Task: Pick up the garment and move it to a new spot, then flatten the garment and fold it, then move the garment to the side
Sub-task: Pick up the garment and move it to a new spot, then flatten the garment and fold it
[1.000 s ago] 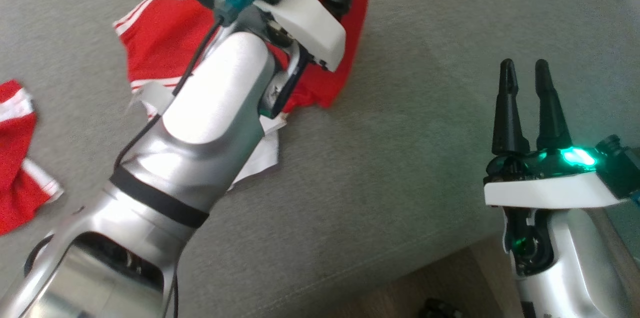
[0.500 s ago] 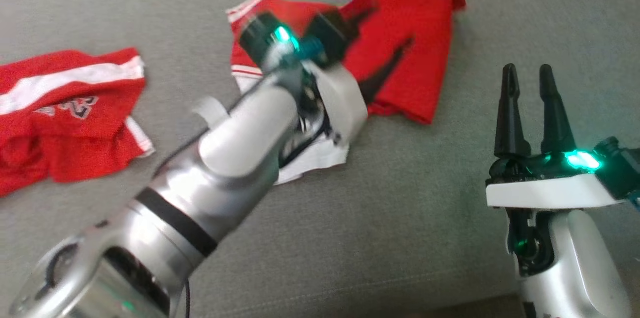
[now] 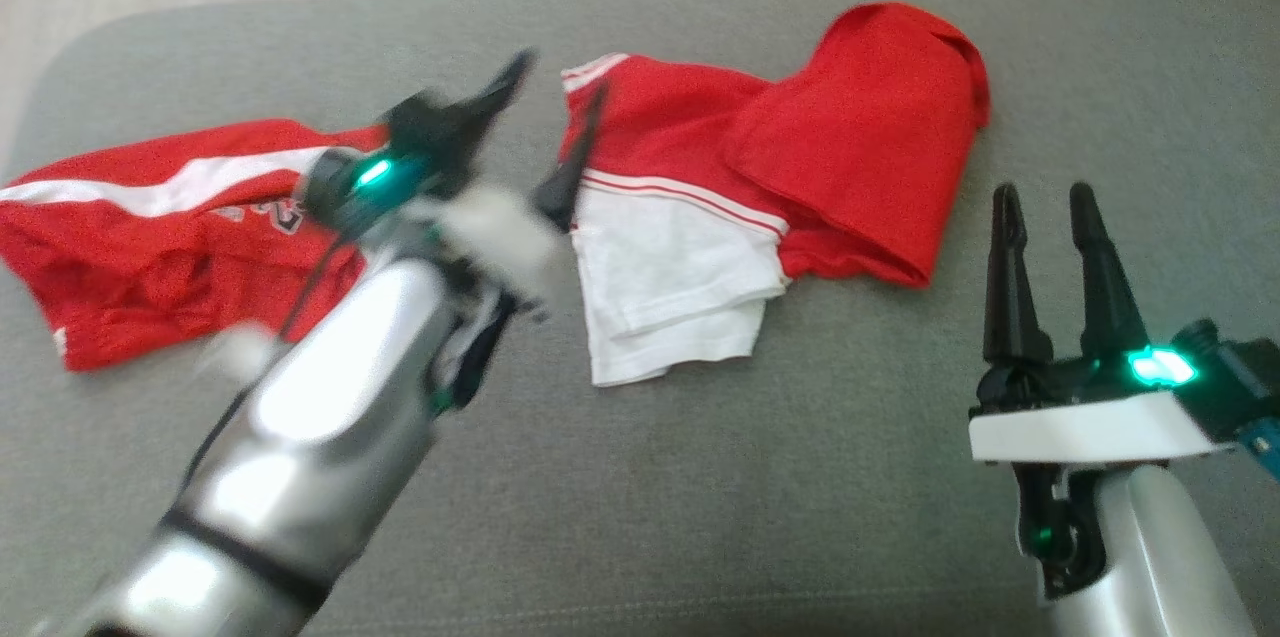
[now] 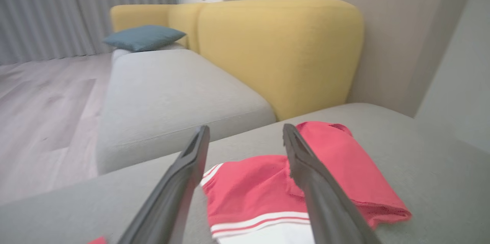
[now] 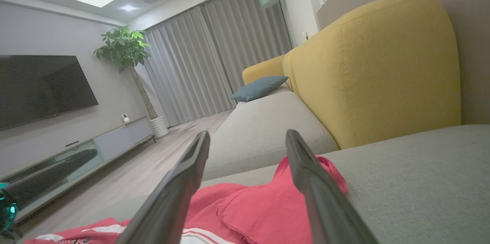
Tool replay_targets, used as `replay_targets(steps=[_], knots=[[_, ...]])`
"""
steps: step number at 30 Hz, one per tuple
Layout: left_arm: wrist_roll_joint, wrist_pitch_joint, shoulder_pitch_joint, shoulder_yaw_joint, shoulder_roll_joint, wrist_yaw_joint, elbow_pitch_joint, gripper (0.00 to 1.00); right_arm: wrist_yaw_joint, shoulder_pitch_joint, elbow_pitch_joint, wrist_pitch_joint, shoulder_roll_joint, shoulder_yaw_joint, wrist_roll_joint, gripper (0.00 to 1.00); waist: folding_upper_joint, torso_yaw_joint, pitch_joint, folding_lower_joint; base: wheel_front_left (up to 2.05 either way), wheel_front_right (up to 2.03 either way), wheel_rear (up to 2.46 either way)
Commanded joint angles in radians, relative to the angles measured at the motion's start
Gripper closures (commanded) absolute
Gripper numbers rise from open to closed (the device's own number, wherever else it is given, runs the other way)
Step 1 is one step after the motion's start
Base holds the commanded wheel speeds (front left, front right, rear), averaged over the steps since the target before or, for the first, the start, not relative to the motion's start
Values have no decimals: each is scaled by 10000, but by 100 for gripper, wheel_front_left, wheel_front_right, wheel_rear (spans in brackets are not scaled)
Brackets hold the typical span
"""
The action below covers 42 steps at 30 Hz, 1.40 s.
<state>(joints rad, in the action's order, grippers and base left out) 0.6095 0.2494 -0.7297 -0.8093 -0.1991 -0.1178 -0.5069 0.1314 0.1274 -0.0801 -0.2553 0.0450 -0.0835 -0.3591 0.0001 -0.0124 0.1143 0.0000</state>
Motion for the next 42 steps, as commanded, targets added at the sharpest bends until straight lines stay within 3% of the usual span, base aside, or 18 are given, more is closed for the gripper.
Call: replay_targets(steps=[1, 5, 12, 23, 33, 42], knots=[[-109, 117, 15, 769, -403, -201, 828, 0, -7, 134, 304, -64, 52, -161, 153, 0, -1, 248, -213, 0, 0, 0, 0], [-624, 121, 2047, 2027, -859, -731, 2638, 0, -7, -169, 227, -64, 52, -103, 659, 0, -1, 551, -402, 0, 0, 0, 0], [-1563, 122, 4637, 3498, -500, -848, 4229, 0, -7, -496, 185, -65, 52, -60, 1405, 0, -1, 786, -545, 0, 0, 0, 0], [-2915, 123, 5416, 4715, 720, 391, 4393, 0, -7, -127, -34, -65, 52, 108, 2291, 0, -1, 1199, -8, 0, 0, 0, 0], [-3397, 123, 5193, 4846, 1312, 1191, 3636, 0, -7, 2087, -2403, 869, 52, 356, 4140, 0, -1, 2086, 1018, 0, 0, 0, 0], [-3455, 124, 4924, 4709, 1477, 1385, 3416, 0, -7, 4040, -4902, 1428, 52, 1286, 5347, 0, -1, 2959, 1784, 0, 0, 0, 0]])
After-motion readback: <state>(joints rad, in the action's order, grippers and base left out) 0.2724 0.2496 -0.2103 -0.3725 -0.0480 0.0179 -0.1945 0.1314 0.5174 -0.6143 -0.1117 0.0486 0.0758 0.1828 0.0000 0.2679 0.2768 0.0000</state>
